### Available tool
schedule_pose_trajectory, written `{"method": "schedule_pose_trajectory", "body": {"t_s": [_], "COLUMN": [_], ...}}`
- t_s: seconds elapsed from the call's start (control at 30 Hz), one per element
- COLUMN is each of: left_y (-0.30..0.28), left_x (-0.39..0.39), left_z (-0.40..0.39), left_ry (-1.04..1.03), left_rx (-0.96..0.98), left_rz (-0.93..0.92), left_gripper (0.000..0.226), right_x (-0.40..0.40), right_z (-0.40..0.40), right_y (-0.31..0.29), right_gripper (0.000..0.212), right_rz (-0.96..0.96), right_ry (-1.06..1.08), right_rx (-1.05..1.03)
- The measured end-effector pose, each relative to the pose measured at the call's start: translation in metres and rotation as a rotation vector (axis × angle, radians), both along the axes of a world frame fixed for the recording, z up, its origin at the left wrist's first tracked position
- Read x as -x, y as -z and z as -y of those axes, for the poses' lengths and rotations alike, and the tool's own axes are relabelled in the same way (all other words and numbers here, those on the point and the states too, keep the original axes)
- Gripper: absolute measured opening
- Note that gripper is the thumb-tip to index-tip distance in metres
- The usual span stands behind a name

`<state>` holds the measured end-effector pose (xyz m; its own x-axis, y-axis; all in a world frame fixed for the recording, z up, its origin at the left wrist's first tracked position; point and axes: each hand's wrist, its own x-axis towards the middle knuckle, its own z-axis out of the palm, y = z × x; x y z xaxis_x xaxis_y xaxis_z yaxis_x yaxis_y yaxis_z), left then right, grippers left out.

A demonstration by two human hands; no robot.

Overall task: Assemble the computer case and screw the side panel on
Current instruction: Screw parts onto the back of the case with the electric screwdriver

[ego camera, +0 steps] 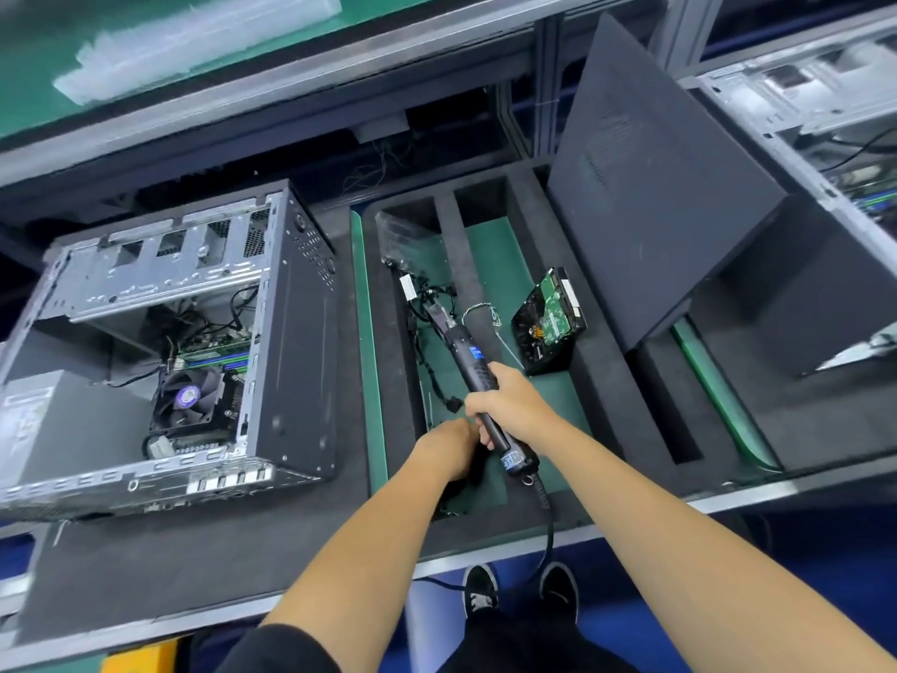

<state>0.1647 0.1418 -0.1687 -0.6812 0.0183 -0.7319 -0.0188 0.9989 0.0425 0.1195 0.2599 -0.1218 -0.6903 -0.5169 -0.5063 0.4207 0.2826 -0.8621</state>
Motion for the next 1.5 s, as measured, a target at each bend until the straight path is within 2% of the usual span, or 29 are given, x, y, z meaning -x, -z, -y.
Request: {"method": "schedule_pose_trajectory", "body": {"t_s": [0.1,0.3,0.47,0.67,0.77,0.97,1.03,1.13,1.23,1.3,1.43,1.5], "left_y": [0.001,-0.012,-0.011,0.001,0.0,0.002,0.0,-0.007,-0.012,-0.017,-0.033,-0.047], "left_x": [-0.001,0.004,-0.005,-0.018,-0.021,-0.023,-0.02,-0.012,-0.003,0.003,0.019,0.028], "left_z": [-0.002,0.003,0.0,-0.004,-0.003,0.0,0.001,0.003,0.008,0.012,0.028,0.038], "left_ry": [0.091,0.092,0.358,0.55,0.588,0.57,0.509,0.26,-0.018,-0.168,-0.531,-0.846], "left_rx": [0.028,0.018,0.133,0.156,0.123,0.095,0.071,-0.025,-0.212,-0.334,-0.466,-0.683], "left_rz": [0.02,0.009,0.164,0.066,0.035,0.098,0.1,0.053,-0.008,-0.07,-0.339,-0.456], "left_gripper": [0.039,0.041,0.045,0.029,0.023,0.026,0.028,0.031,0.033,0.023,0.019,0.018], "right_x": [0.0,0.002,0.005,0.005,0.005,0.005,0.005,0.005,0.005,0.005,0.003,0.0], "right_z": [0.001,0.0,0.002,0.003,0.005,0.006,0.005,0.006,0.006,0.006,0.006,0.005], "right_y": [0.001,0.004,0.005,0.006,0.007,0.008,0.008,0.008,0.007,0.007,0.005,0.002], "right_gripper": [0.022,0.03,0.022,0.023,0.022,0.022,0.021,0.022,0.021,0.021,0.022,0.021], "right_rz": [-0.007,0.019,0.028,0.051,0.061,0.062,0.057,0.038,0.027,0.025,0.031,0.034], "right_ry": [0.003,-0.001,-0.004,0.016,0.028,0.032,0.033,0.027,0.027,0.032,0.048,0.052], "right_rx": [0.004,0.02,0.019,0.009,0.003,-0.002,-0.004,-0.008,-0.01,-0.018,-0.014,-0.001]}}
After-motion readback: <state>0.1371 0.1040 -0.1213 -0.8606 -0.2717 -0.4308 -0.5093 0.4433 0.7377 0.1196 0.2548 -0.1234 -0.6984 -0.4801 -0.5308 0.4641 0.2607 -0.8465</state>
